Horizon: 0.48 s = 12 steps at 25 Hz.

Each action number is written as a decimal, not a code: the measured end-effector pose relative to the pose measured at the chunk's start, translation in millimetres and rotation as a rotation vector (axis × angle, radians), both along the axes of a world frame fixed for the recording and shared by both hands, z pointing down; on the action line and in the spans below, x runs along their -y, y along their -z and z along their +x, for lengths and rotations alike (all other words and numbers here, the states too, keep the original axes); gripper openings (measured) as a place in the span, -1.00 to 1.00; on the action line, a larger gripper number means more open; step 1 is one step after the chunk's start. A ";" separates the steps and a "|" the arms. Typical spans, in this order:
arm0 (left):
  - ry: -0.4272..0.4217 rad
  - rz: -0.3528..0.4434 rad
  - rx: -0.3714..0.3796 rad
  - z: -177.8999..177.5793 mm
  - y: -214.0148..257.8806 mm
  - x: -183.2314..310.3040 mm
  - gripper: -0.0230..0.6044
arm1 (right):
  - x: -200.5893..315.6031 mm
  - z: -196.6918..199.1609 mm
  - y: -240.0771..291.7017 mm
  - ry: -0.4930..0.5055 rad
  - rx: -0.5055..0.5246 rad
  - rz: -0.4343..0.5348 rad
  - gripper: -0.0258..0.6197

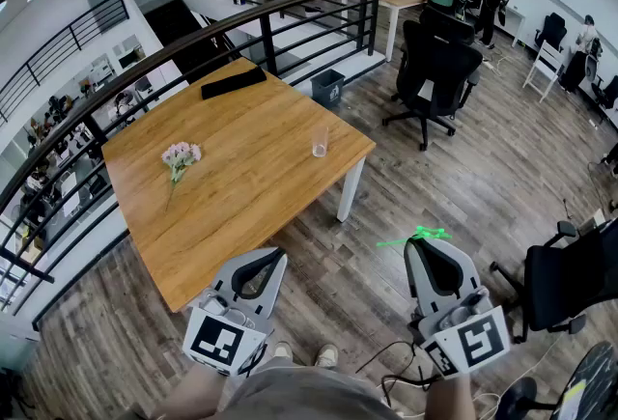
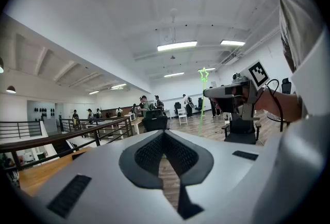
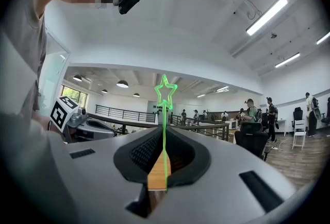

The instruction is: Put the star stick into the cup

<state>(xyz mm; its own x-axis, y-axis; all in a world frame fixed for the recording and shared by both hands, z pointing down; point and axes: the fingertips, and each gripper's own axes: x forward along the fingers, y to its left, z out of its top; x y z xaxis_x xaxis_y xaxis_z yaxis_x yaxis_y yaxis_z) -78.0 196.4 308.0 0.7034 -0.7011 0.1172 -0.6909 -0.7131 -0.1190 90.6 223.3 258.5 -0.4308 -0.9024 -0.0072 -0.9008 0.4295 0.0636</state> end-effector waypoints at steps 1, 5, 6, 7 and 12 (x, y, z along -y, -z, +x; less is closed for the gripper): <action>0.005 0.002 0.002 -0.5 0.6 0.5 -0.88 | -1.0 -0.3 1.5 0.000 0.003 0.005 -0.80; 0.019 0.012 0.002 0.4 4.3 1.4 -0.88 | -5.5 0.7 5.4 -0.004 0.028 0.022 -0.80; 0.019 0.013 0.002 1.5 5.2 0.7 -0.88 | -6.7 1.2 5.2 -0.003 0.030 0.022 -0.80; 0.019 0.015 0.002 2.7 5.7 0.1 -0.88 | -7.8 1.8 4.4 -0.002 0.030 0.020 -0.80; 0.019 0.015 0.011 9.4 3.9 -2.5 -0.88 | -11.5 12.7 -0.6 -0.018 0.033 0.012 -0.80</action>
<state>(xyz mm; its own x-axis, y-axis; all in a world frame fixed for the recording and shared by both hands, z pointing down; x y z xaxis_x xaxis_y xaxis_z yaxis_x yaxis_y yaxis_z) -68.7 198.8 304.1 0.6887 -0.7161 0.1136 -0.7029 -0.6979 -0.1373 103.3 234.9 259.1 -0.4137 -0.9099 -0.0314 -0.9101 0.4125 0.0390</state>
